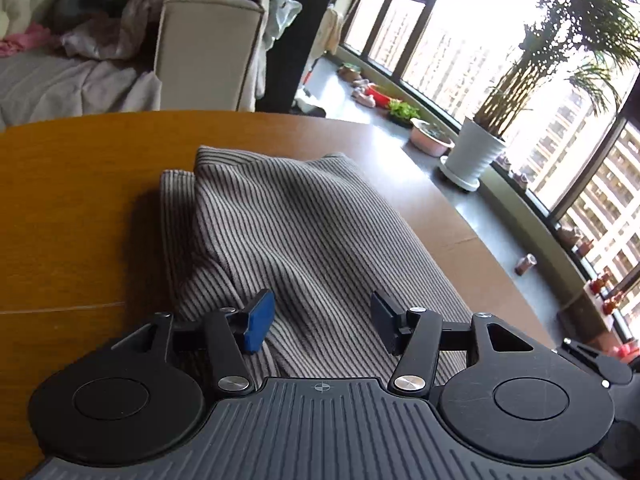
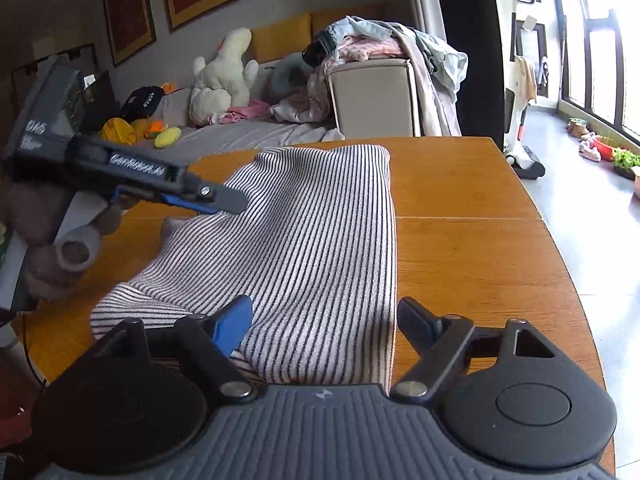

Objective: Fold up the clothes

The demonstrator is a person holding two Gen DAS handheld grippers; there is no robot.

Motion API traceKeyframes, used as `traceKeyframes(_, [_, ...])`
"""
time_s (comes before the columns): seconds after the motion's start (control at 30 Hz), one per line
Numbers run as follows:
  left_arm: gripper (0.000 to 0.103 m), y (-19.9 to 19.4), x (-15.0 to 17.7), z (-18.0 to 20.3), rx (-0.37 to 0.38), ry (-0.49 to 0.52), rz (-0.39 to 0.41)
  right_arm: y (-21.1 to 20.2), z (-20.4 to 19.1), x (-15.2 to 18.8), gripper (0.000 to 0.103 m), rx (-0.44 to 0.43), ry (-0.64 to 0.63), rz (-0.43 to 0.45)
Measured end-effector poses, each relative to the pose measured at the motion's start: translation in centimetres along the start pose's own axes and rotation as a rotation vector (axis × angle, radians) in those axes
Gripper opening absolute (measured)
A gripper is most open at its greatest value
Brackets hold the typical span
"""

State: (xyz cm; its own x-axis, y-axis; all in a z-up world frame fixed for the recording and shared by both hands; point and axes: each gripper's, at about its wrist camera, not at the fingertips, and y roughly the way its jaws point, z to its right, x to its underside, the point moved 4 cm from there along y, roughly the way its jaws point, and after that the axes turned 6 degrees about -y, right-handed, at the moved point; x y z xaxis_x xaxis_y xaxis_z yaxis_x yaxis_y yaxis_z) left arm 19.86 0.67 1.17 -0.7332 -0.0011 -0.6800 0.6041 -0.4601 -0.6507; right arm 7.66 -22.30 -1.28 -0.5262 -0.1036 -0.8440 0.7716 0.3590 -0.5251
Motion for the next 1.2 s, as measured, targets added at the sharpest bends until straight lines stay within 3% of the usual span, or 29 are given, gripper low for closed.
traceKeyframes(0.13, [0.060, -2.7, 2.4, 1.4, 0.062, 0.010, 0.014, -0.9, -0.6, -0.3, 0.080, -0.022, -0.004, 0.051])
traceKeyframes(0.2, [0.059, -2.9, 3.5, 1.2, 0.074, -0.013, 0.000, -1.1, -1.6, -0.4, 0.069, -0.031, -0.048, 0.049])
traceKeyframes(0.27, [0.057, -2.3, 4.4, 0.6, 0.068, -0.034, -0.018, -0.6, -2.5, 0.1, 0.066, -0.046, -0.077, 0.005])
traceKeyframes(0.57, [0.058, -4.2, 4.7, 0.9, 0.014, 0.013, 0.037, -1.8, -3.9, 1.5, 0.070, -0.014, -0.111, -0.040])
traceKeyframes(0.63, [0.067, -4.8, 4.7, 1.0, 0.000, 0.023, 0.051, -2.0, -4.1, 1.8, 0.071, -0.009, -0.116, -0.043])
traceKeyframes(0.8, [0.070, -6.4, 4.7, 1.2, -0.034, 0.047, 0.084, -2.3, -5.3, 1.9, 0.074, -0.013, -0.163, -0.046])
traceKeyframes(1.0, [0.077, -8.3, 4.8, 0.8, -0.076, 0.074, 0.127, -3.5, -5.9, 0.4, 0.073, 0.011, -0.224, 0.013])
traceKeyframes(1.2, [0.079, -8.7, 5.5, 0.6, -0.081, 0.077, 0.119, -1.0, -5.5, 2.3, 0.075, -0.002, -0.173, -0.085])
